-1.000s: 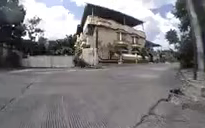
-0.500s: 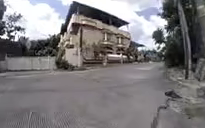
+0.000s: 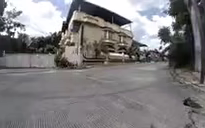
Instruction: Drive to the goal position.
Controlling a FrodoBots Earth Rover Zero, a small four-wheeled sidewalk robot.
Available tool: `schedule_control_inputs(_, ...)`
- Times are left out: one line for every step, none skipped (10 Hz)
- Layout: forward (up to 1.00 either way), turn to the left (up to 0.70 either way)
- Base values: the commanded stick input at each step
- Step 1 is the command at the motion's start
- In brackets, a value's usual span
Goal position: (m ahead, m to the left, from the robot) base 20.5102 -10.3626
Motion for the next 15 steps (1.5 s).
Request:
schedule_control_inputs(1.00,-0.40)
schedule_control_inputs(1.00,-0.40)
schedule_control_inputs(1.00,-0.40)
schedule_control_inputs(1.00,-0.40)
schedule_control_inputs(1.00,-0.40)
schedule_control_inputs(1.00,-0.40)
schedule_control_inputs(1.00,-0.40)
schedule_control_inputs(1.00,-0.36)
schedule_control_inputs(1.00,-0.25)
schedule_control_inputs(1.00,-0.12)
schedule_control_inputs(1.00,-0.01)
schedule_control_inputs(1.00,0.00)
schedule_control_inputs(1.00,0.00)
schedule_control_inputs(1.00,0.00)
schedule_control_inputs(1.00,-0.03)
